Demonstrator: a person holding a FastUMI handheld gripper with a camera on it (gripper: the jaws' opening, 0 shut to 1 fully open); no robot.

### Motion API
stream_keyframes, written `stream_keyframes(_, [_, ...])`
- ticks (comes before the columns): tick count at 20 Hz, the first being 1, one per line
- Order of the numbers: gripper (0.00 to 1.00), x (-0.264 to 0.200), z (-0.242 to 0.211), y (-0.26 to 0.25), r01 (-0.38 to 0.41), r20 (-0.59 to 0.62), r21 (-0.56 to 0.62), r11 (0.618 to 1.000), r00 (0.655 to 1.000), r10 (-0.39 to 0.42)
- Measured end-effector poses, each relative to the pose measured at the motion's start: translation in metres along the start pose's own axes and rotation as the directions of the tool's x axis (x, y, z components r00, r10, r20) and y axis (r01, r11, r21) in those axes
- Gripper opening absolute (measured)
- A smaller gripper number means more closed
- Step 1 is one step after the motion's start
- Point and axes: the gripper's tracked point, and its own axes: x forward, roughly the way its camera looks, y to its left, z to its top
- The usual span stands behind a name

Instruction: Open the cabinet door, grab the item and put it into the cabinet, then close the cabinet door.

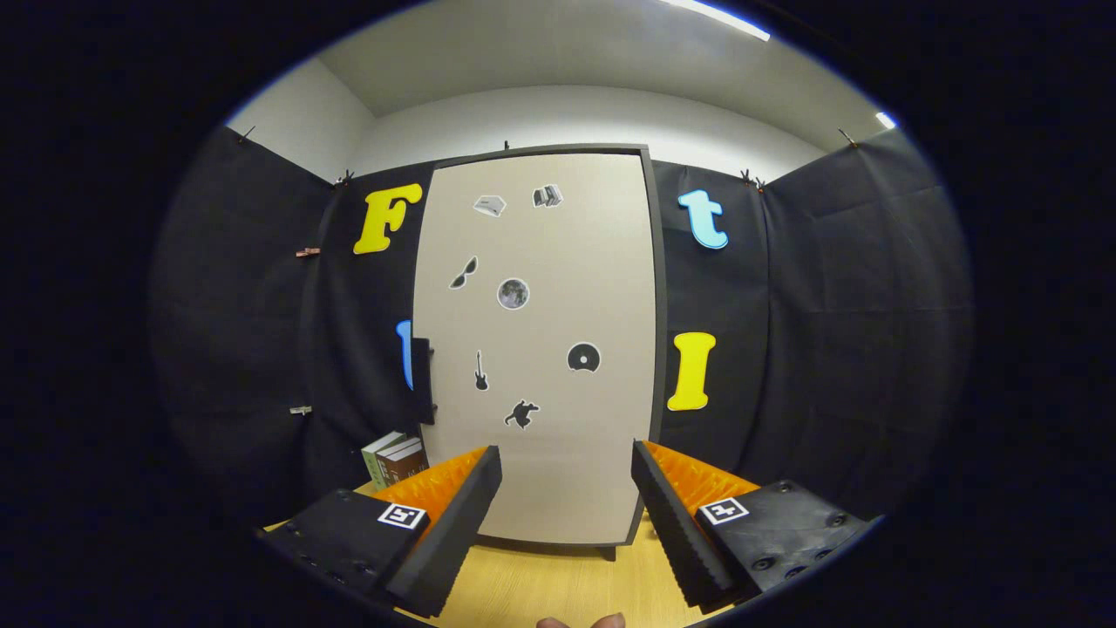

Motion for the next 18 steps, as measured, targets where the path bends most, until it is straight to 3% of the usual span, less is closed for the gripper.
stream_keyframes(18, [0.97, 0.012, -0.001, -0.02, 0.015, 0.006, 0.026, 1.0, 1.0, -0.015])
